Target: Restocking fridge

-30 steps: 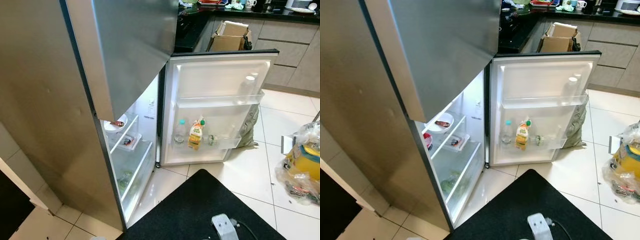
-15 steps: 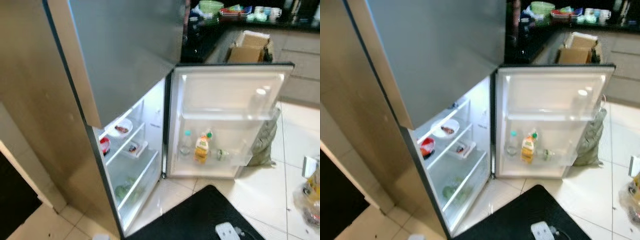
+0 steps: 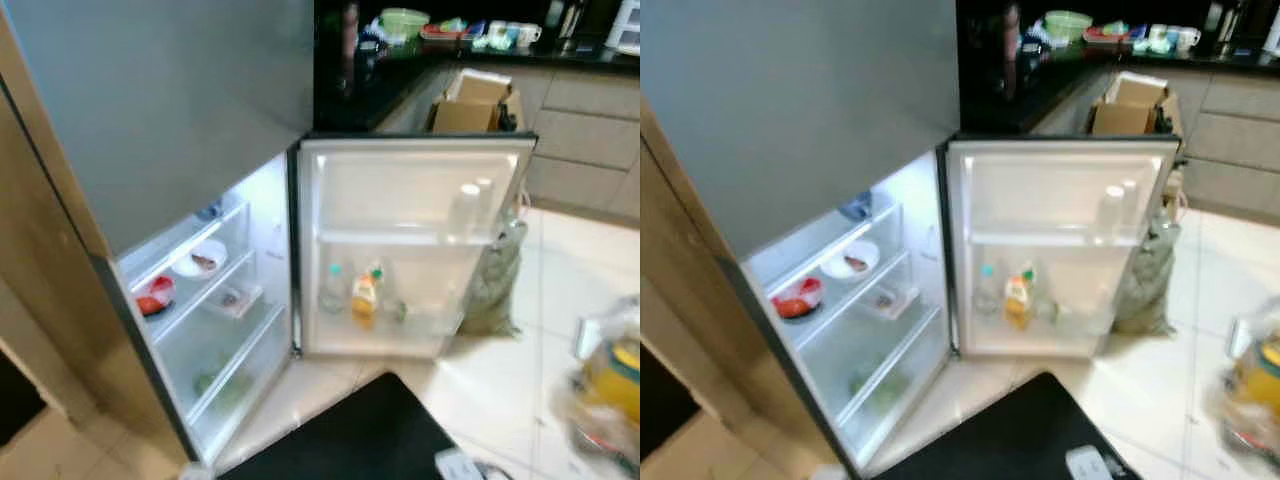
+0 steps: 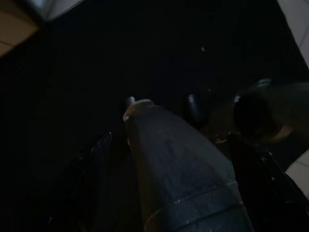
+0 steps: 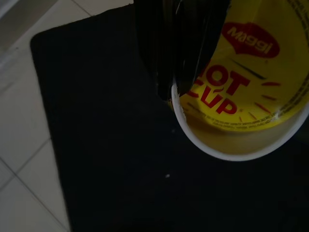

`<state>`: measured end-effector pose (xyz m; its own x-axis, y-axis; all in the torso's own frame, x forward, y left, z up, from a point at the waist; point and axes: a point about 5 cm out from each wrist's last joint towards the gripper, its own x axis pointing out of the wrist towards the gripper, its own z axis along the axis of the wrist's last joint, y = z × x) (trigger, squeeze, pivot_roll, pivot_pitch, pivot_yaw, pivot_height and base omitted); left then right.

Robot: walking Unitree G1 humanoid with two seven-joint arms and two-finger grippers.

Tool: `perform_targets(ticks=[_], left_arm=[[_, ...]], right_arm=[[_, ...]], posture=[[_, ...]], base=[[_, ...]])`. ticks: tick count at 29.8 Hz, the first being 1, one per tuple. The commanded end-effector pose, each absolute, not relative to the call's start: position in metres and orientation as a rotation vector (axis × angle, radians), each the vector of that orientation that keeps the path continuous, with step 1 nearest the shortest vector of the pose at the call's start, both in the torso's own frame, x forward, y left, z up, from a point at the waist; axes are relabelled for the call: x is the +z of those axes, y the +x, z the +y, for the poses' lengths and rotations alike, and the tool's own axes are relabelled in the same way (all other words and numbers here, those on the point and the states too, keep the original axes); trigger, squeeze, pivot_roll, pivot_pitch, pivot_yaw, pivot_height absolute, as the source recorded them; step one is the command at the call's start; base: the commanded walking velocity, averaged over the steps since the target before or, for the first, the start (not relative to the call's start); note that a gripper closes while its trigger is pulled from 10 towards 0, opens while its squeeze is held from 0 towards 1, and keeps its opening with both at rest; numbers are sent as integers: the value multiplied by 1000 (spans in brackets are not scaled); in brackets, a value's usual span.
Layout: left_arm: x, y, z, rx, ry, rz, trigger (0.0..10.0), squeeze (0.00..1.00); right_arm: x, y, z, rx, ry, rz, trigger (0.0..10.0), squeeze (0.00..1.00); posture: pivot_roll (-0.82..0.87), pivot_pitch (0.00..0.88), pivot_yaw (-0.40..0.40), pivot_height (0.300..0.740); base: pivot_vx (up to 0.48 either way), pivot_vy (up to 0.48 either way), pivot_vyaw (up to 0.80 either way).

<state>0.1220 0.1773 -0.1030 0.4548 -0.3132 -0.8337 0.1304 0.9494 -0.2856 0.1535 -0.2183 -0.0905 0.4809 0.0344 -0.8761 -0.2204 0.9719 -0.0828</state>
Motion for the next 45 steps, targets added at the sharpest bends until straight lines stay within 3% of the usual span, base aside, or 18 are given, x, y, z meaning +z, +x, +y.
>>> perform_targets(ticks=[1, 29, 45], left_arm=[[-107, 110, 175, -291, -193, 1118, 10000, 0], [-108, 110, 171, -293, -196, 1120, 10000, 0], [-107, 115, 171, -270, -185, 1116, 10000, 0]], right_arm=[[-96, 143, -213, 175, -171, 1098, 10000, 0], [-91, 150, -220, 122, -140, 1056, 10000, 0], [-91, 150, -219, 136, -137, 1048, 10000, 0]], posture=[[-84, 27, 35, 740], [-89, 29, 31, 740], [-93, 24, 35, 740]], base=[[0, -446, 0], [0, -445, 0], [0, 0, 0]])
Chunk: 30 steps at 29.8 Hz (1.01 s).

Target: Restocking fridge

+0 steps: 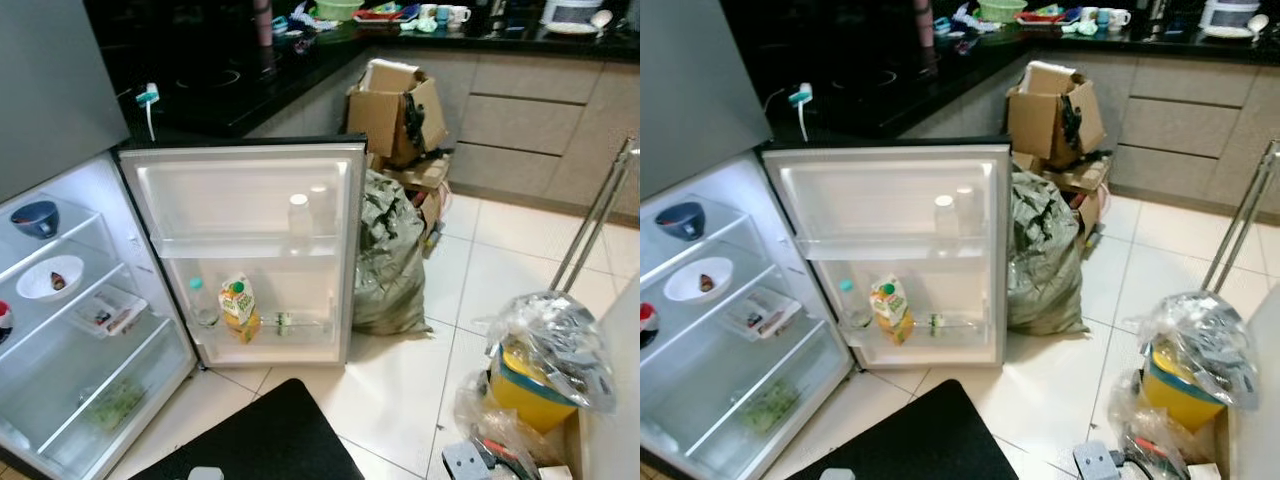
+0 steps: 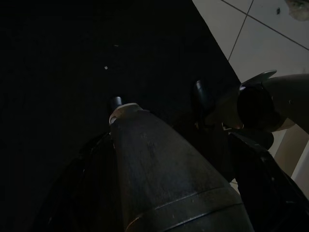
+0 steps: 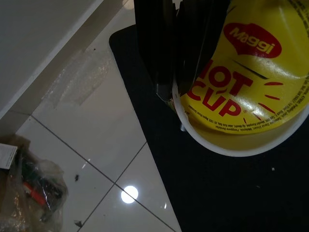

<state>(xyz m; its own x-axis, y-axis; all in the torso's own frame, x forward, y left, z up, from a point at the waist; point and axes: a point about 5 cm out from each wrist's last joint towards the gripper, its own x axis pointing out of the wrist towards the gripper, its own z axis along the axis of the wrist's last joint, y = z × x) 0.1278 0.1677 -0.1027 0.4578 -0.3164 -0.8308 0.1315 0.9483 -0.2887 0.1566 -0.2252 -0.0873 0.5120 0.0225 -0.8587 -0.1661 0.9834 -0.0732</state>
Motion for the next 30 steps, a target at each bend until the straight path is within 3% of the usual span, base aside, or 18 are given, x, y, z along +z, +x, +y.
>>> perform_targets(ticks=[1, 9, 30], left_arm=[[-107, 115, 171, -270, -185, 1116, 10000, 0], [-107, 116, 171, -276, -181, 1114, 10000, 0], [-107, 116, 172, -281, -165, 1114, 10000, 0]], right_arm=[[-91, 150, -219, 136, -137, 1048, 10000, 0], [-91, 151, -217, 160, -128, 1034, 10000, 0], [-91, 150, -213, 180, -97, 1029, 10000, 0]], posture=[[-93, 24, 35, 740], [-98, 23, 39, 740], [-94, 19, 43, 740]], base=[[0, 0, 0], [0, 0, 51], [0, 0, 779]])
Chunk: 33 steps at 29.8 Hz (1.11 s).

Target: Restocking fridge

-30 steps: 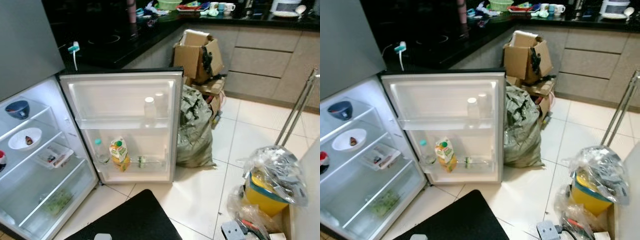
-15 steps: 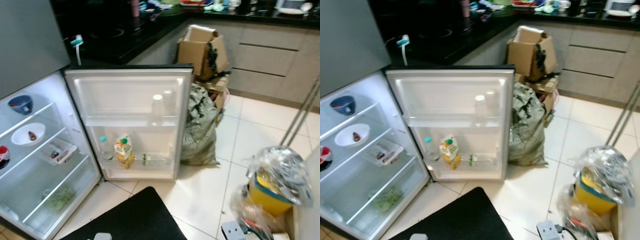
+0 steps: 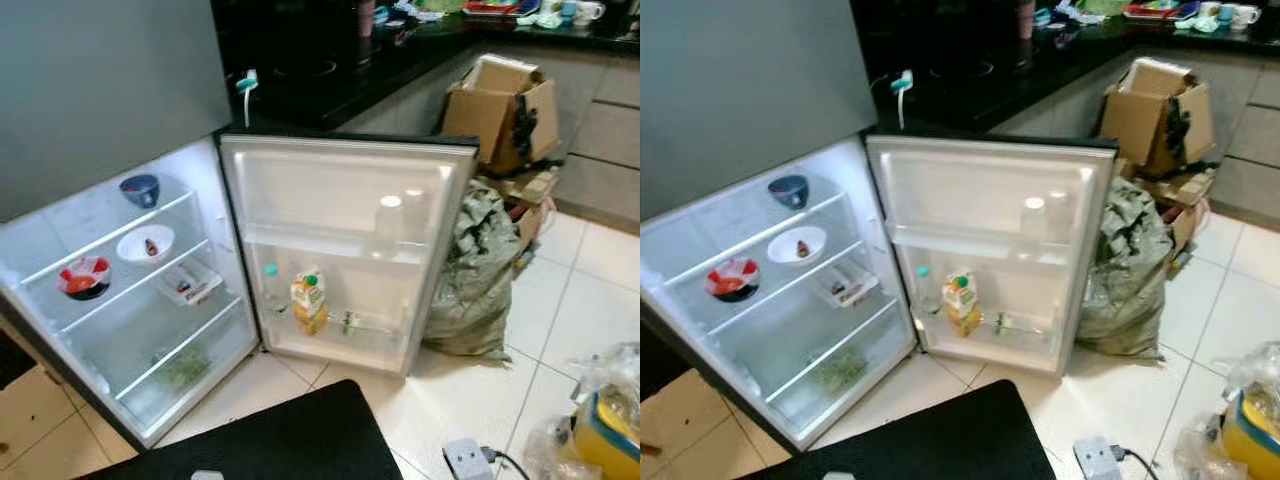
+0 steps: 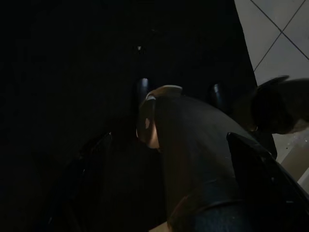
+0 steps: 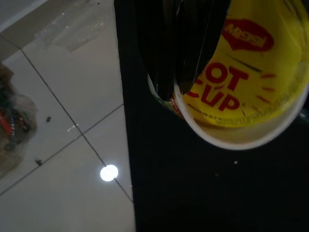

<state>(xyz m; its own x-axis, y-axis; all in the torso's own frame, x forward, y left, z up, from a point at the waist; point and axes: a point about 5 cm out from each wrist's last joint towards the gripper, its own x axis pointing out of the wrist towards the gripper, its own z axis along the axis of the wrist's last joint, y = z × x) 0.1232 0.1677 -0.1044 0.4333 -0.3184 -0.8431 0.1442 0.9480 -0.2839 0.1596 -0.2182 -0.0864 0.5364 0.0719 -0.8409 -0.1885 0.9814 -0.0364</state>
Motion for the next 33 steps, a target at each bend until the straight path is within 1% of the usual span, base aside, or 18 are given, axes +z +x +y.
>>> perform_targets(ticks=[1, 4, 7, 9, 21, 27, 33], left_arm=[[-107, 116, 172, -282, -164, 1114, 10000, 0], [-106, 117, 172, -281, -164, 1113, 10000, 0], [-106, 117, 172, -281, -161, 1112, 10000, 0], [-106, 117, 172, -283, -159, 1113, 10000, 0], [-106, 118, 170, -280, -161, 1115, 10000, 0], [-107, 117, 170, -283, -153, 1123, 10000, 0], [-107, 118, 169, -282, -149, 1122, 10000, 0]], right_arm=[[-91, 150, -213, 179, -96, 1029, 10000, 0], [-91, 150, -212, 176, -90, 1024, 10000, 0], [-89, 156, -212, 179, -87, 999, 10000, 0], [-87, 159, -211, 182, -75, 985, 10000, 0], [-82, 171, -209, 205, -78, 940, 10000, 0], [-76, 183, -208, 212, -68, 891, 10000, 0], [-66, 202, -205, 209, -86, 818, 10000, 0]], posture=[[-94, 19, 43, 740], [-95, 18, 44, 740], [-97, 18, 45, 740], [-97, 18, 45, 740], [-101, 20, 45, 740], [-104, 20, 46, 740], [-106, 22, 45, 740]], base=[[0, 0, 794], [0, 0, 790], [0, 0, 0], [0, 0, 625], [0, 0, 770], [0, 0, 769], [0, 0, 0]])
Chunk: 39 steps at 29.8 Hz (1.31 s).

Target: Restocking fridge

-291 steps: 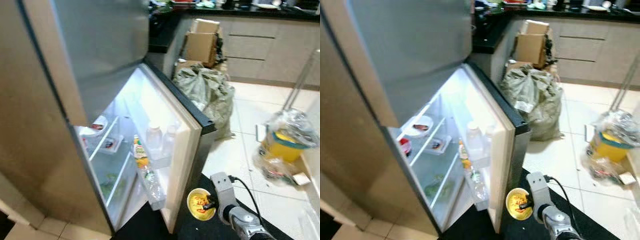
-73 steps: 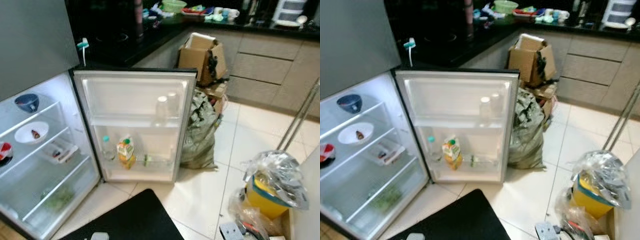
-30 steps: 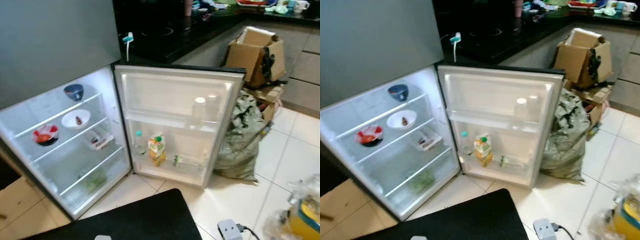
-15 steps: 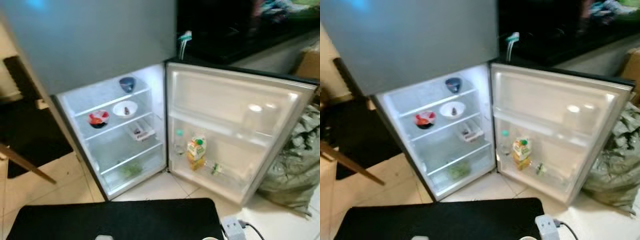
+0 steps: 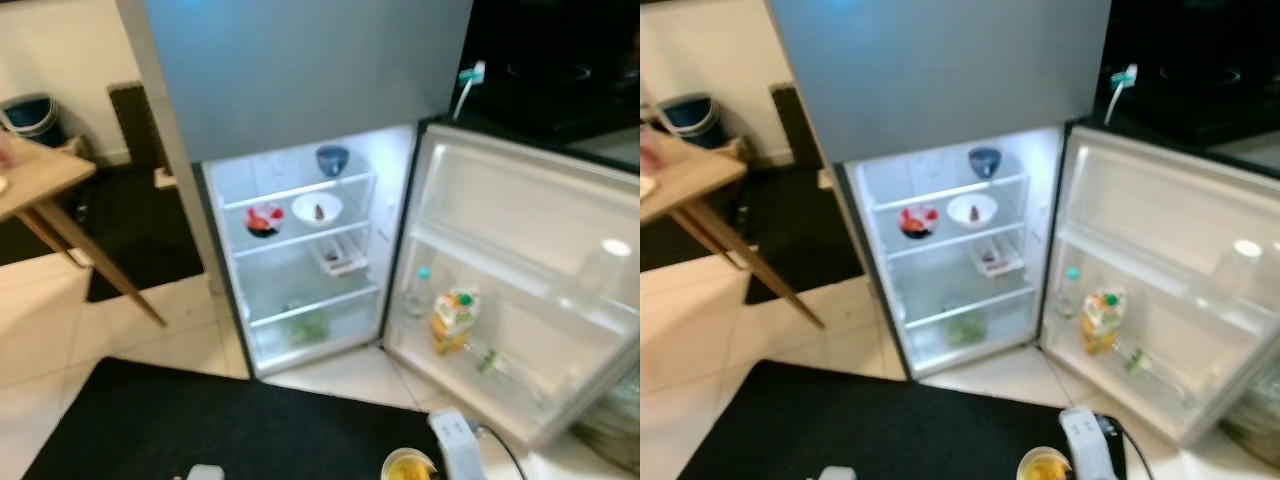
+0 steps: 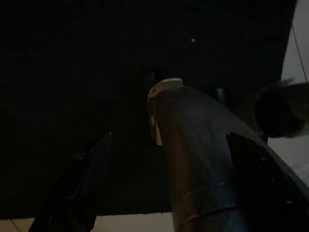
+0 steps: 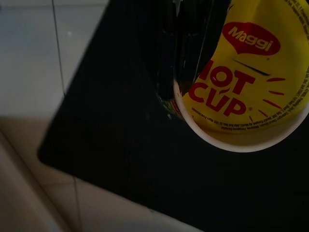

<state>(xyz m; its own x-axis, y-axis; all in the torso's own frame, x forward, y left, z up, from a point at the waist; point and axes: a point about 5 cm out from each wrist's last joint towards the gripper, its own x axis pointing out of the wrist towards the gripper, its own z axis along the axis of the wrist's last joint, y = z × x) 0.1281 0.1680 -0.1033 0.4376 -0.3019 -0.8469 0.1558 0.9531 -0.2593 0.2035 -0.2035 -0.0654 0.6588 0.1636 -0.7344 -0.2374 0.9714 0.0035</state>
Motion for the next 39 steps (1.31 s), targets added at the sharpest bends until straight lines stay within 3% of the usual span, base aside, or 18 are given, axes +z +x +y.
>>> perform_targets(ticks=[1, 9, 15, 21, 29, 39], left_arm=[[-107, 118, 169, -282, -149, 1121, 10000, 0], [-107, 116, 168, -301, -140, 1132, 10000, 0], [-107, 116, 169, -315, -123, 1136, 10000, 0], [-107, 117, 169, -317, -119, 1133, 10000, 0], [-107, 118, 171, -322, -109, 1134, 10000, 0], [-107, 117, 171, -330, -103, 1135, 10000, 0]], right_arm=[[-64, 205, -205, 208, -81, 803, 10000, 0], [-36, 244, -204, 199, -45, 625, 10000, 0], [-27, 255, -204, 205, -54, 588, 10000, 0], [-35, 248, -203, 214, -119, 648, 10000, 0], [-55, 222, -206, 187, -121, 762, 10000, 0], [-62, 210, -208, 155, -92, 803, 10000, 0]], posture=[[-106, 22, 45, 740], [-113, 25, 49, 740], [-117, 24, 50, 740], [-111, 20, 51, 740], [-111, 20, 51, 740], [-118, 24, 61, 740]], base=[[0, 0, 0], [0, 0, 0], [179, 0, 0], [271, 0, 0], [285, 0, 0], [290, 0, 0]])
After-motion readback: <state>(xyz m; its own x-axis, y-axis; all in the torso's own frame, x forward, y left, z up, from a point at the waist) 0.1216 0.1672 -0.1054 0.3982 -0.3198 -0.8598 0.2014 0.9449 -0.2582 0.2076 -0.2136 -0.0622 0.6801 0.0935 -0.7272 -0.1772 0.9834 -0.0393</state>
